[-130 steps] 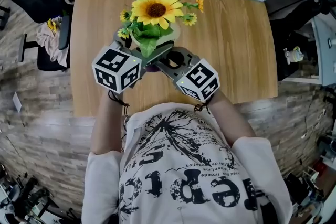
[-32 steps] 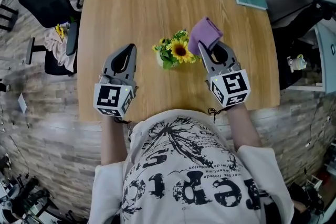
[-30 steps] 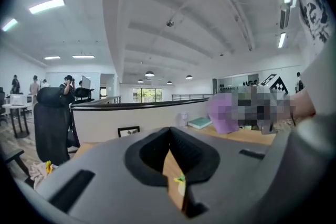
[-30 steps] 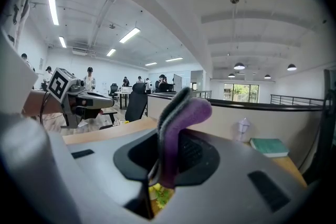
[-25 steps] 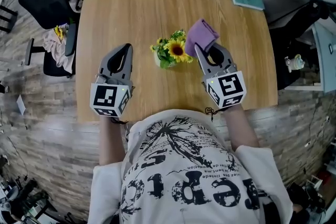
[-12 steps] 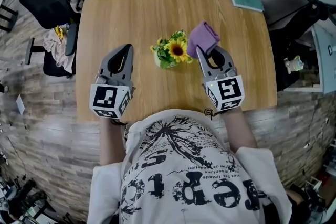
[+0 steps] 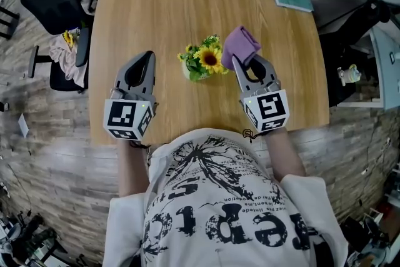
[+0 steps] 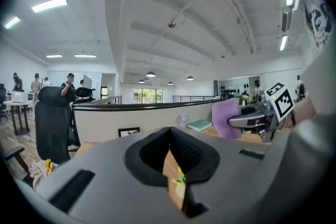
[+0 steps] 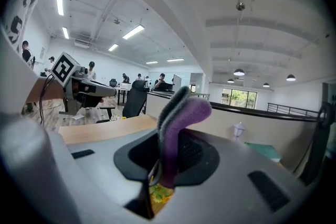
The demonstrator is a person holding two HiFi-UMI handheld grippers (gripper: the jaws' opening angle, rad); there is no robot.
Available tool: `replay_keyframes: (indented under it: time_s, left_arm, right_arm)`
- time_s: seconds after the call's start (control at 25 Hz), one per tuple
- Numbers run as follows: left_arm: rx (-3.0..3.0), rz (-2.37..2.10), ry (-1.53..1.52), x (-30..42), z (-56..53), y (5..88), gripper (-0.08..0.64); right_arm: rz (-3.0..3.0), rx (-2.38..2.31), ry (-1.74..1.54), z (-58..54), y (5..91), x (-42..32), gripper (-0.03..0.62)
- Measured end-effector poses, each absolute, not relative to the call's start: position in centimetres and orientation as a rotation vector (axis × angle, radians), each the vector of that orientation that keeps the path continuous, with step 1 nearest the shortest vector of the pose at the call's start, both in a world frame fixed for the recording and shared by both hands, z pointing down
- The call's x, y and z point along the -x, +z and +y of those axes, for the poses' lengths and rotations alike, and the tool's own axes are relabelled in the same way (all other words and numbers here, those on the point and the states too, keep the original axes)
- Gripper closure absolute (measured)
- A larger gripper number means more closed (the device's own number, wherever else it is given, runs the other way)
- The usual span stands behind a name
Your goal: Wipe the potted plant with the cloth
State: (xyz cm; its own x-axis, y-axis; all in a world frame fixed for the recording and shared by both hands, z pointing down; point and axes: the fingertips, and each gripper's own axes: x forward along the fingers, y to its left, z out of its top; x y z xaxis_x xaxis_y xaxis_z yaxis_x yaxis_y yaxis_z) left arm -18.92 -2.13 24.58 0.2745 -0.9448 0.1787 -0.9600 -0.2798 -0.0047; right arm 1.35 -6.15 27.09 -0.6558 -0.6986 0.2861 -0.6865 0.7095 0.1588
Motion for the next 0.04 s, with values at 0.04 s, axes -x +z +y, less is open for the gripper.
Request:
replay_keyframes:
  time_s: [0.04]
  left_arm:
    - [-2.424, -1.817, 0.22, 18.95, -2.17, 24.6, 0.555]
  right_arm:
    - [-2.589, -1.081, -0.059, -6.17, 27.13, -1.27, 0.529]
